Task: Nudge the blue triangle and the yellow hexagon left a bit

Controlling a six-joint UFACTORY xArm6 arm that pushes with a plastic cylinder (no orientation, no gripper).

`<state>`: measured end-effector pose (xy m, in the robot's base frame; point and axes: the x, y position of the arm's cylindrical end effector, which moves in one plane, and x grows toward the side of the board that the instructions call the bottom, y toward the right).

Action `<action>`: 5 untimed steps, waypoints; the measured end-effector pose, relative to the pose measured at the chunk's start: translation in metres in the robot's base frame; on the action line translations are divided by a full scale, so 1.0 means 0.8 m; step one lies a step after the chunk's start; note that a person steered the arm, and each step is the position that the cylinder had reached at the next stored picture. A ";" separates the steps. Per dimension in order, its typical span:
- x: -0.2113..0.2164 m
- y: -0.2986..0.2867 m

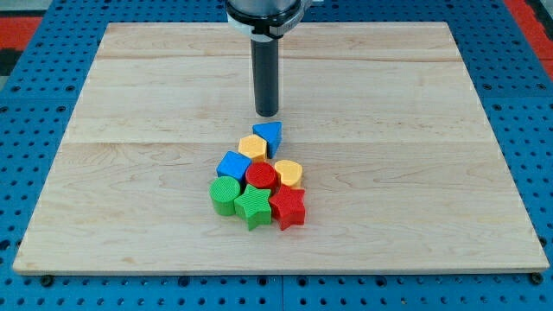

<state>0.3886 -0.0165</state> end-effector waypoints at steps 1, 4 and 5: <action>0.000 0.000; 0.010 0.070; 0.037 0.098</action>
<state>0.4185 0.0619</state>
